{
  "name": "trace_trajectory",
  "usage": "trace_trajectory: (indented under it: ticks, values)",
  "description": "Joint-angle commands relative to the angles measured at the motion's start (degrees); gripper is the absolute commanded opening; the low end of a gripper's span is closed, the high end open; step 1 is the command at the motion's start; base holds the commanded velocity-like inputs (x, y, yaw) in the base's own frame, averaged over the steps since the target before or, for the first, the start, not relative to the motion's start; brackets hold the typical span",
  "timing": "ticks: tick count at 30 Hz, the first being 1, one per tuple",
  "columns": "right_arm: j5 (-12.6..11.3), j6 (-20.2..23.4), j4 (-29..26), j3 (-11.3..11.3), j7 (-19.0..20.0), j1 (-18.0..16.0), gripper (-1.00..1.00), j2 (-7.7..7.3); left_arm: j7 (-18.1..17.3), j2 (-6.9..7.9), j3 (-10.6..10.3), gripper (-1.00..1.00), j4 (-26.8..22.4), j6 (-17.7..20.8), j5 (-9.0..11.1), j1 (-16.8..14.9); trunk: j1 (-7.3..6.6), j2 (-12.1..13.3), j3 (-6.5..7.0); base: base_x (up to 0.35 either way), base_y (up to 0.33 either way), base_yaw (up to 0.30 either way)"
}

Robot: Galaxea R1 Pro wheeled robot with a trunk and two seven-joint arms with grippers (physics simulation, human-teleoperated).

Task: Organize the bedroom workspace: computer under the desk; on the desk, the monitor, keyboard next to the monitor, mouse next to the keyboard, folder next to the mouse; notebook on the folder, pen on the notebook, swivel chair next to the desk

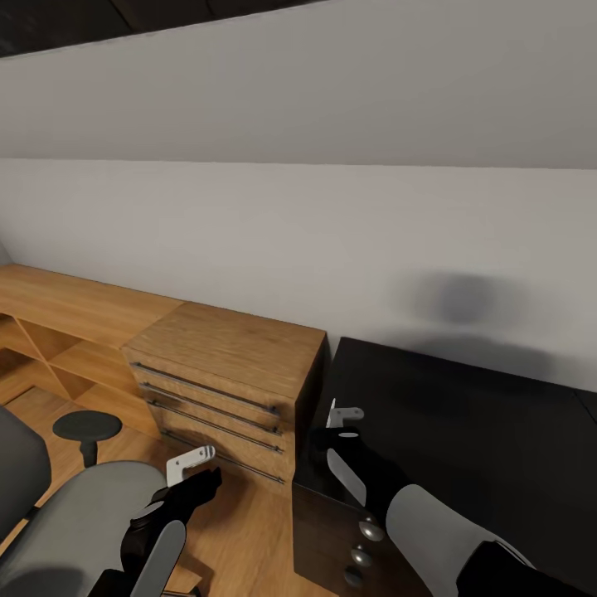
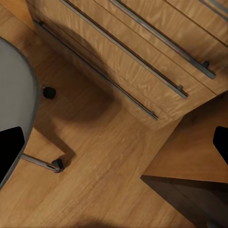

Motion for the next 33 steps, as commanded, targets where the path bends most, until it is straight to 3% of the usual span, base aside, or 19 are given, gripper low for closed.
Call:
trace_trajectory:
  ticks: [1, 2, 30, 33]
  values:
    - [-0.42, 0.2, -0.09, 0.45, -0.52, -0.07, 1.0, -0.05, 0.54, 0.01, -0.05, 1.0, -0.07, 0.09, 0.58, -0.05, 0.0, -0.04, -0.06, 0.0, 0.0, 0.0]
    - [-0.41, 0.2, -0.09, 0.45, -0.53, -0.07, -1.0, -0.05, 0.53, 0.01, -0.05, 1.0, -0.07, 0.09, 0.59, -0.05, 0.0, -0.04, -0.06, 0.0, 0.0, 0.0]
    - [-0.37, 0.1, -0.2, 0.27, -0.57, -0.07, -1.0, -0.22, 0.45, 0.01, -0.07, 1.0, -0.07, 0.2, 0.72, -0.05, 0.0, -0.04, -0.06, 0.0, 0.0, 0.0]
    - [-0.36, 0.09, -0.26, 0.27, -0.57, -0.07, -1.0, -0.27, 0.43, 0.01, -0.11, 1.0, -0.06, 0.24, 0.72, -0.05, -0.66, 1.17, 0.48, 0.0, 0.0, 0.0]
